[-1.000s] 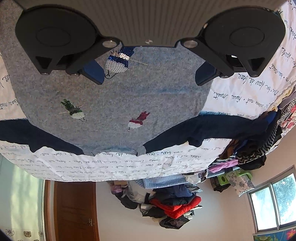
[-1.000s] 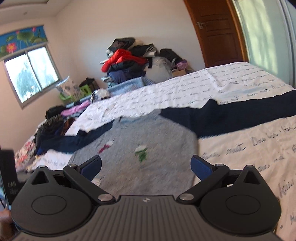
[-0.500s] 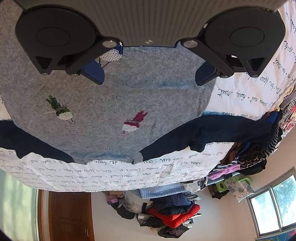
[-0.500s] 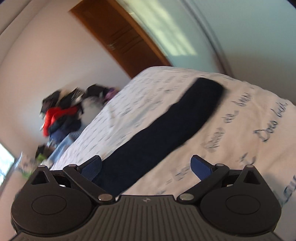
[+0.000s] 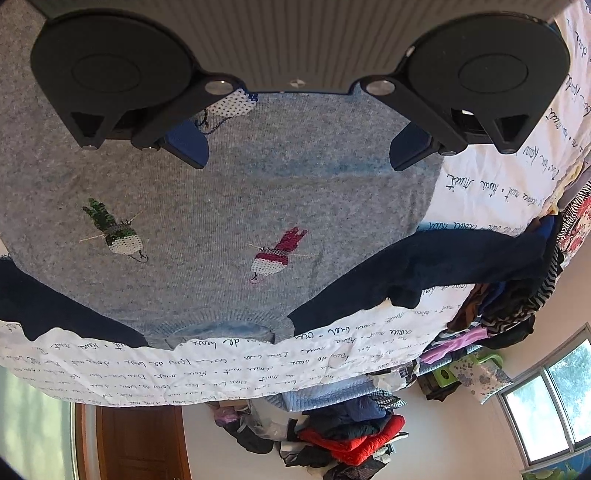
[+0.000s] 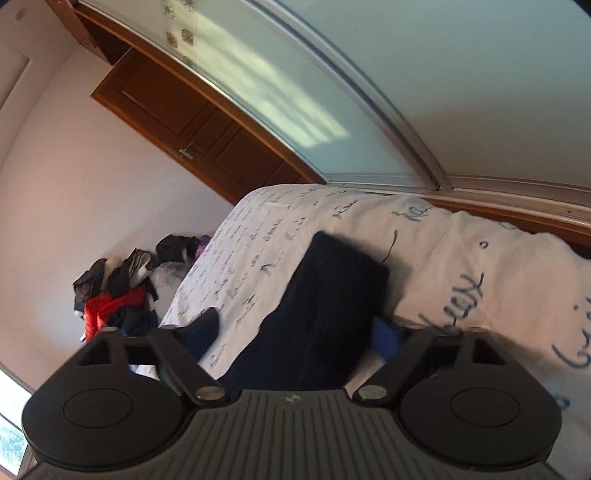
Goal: Fold small clothes
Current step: 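Grasp the cuff of a navy sleeve with the right tool, then carry the navy sleeve across the sweater body with the right tool, then open the right tool to lay the sleeve on the sweater, then grasp the cuff of the other navy sleeve with the left tool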
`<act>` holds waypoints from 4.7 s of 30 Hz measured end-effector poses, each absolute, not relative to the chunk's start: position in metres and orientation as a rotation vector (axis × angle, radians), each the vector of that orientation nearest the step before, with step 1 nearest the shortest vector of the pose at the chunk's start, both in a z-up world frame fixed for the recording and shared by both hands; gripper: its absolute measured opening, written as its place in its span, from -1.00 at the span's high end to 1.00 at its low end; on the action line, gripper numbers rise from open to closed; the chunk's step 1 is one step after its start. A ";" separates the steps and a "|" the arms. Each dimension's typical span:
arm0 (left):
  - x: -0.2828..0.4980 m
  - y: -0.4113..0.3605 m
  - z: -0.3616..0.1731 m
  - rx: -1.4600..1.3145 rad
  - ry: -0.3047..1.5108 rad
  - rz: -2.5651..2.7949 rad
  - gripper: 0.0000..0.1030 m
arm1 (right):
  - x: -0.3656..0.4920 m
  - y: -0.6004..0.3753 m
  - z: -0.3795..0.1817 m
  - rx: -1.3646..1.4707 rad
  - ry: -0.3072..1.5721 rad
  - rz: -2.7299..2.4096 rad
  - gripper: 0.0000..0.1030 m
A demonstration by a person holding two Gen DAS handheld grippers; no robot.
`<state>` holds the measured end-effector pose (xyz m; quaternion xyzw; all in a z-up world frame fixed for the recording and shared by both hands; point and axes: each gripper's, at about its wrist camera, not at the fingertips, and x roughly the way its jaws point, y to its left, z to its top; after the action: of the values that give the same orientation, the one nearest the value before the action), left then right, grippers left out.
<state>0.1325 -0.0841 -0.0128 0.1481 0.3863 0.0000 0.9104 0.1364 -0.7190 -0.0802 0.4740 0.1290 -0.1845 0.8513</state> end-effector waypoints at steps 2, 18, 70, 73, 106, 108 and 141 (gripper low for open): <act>0.135 -0.085 -0.013 0.311 0.797 0.004 -1.00 | 0.140 -0.724 -0.085 1.014 0.275 -0.384 -0.04; 0.144 -0.065 -0.010 0.256 0.801 0.016 -1.00 | 0.165 -0.677 -0.020 0.879 0.264 -0.343 0.81; 0.167 0.142 0.022 0.071 0.794 0.253 -1.00 | 0.353 -0.109 -0.016 0.046 0.678 0.305 0.05; 0.173 0.156 0.026 0.066 0.785 0.276 -1.00 | 0.338 -0.128 -0.006 0.181 0.631 0.374 -0.35; 0.274 0.267 -0.011 -0.250 0.848 0.404 -1.00 | 0.188 -0.108 0.027 0.115 0.574 0.486 -0.67; 0.279 0.282 -0.016 -0.324 0.856 0.413 -1.00 | 0.185 -0.105 0.019 0.098 0.582 0.478 -0.67; 0.353 0.403 -0.056 -1.142 0.431 0.296 0.10 | 0.183 -0.101 -0.028 0.082 0.704 0.469 -0.67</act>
<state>0.3527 0.4034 -0.0561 -0.5341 0.2014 0.1383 0.8094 0.1830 -0.1013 -0.0285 0.0399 0.3417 0.2273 0.9110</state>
